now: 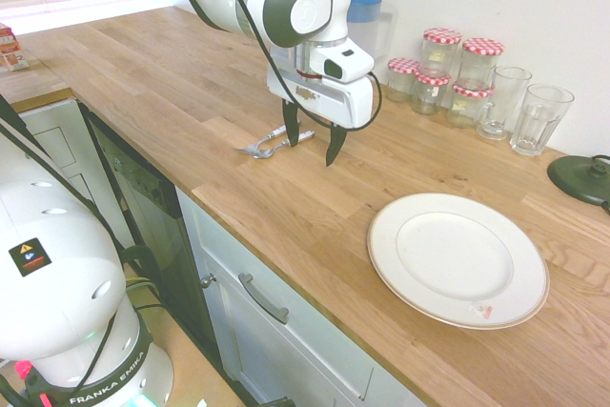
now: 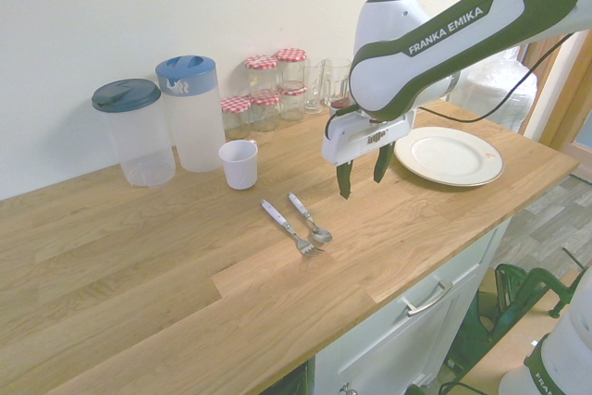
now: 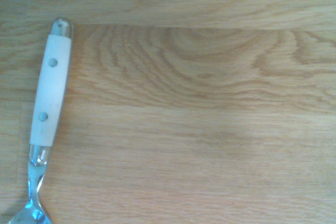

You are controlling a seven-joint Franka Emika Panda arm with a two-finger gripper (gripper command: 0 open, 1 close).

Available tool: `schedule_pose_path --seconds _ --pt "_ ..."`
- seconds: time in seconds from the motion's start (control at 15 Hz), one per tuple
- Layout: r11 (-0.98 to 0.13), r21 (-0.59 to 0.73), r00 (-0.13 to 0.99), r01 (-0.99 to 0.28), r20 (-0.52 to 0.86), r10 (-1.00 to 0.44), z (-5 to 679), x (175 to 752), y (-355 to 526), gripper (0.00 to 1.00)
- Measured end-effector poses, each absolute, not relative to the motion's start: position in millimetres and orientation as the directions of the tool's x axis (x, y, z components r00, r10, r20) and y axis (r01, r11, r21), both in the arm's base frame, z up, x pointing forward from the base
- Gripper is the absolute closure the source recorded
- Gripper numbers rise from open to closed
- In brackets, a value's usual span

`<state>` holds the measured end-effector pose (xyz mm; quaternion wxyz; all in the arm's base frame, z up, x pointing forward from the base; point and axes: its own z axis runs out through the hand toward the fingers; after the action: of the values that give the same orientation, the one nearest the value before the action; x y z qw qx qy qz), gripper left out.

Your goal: Put the spoon into the plate

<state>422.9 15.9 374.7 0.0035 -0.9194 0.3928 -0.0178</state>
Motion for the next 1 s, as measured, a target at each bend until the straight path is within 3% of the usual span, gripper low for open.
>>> schedule_pose_path --seconds 0.47,0.93,1.0 --pt "-0.667 -0.023 0.666 -0.744 0.051 -0.744 386 441 54 0.0" --pt "-0.631 0.022 0.632 -0.775 0.034 -0.774 355 505 108 0.0" --pt "-0.627 0.028 0.628 -0.778 0.031 -0.778 349 510 112 1.0"
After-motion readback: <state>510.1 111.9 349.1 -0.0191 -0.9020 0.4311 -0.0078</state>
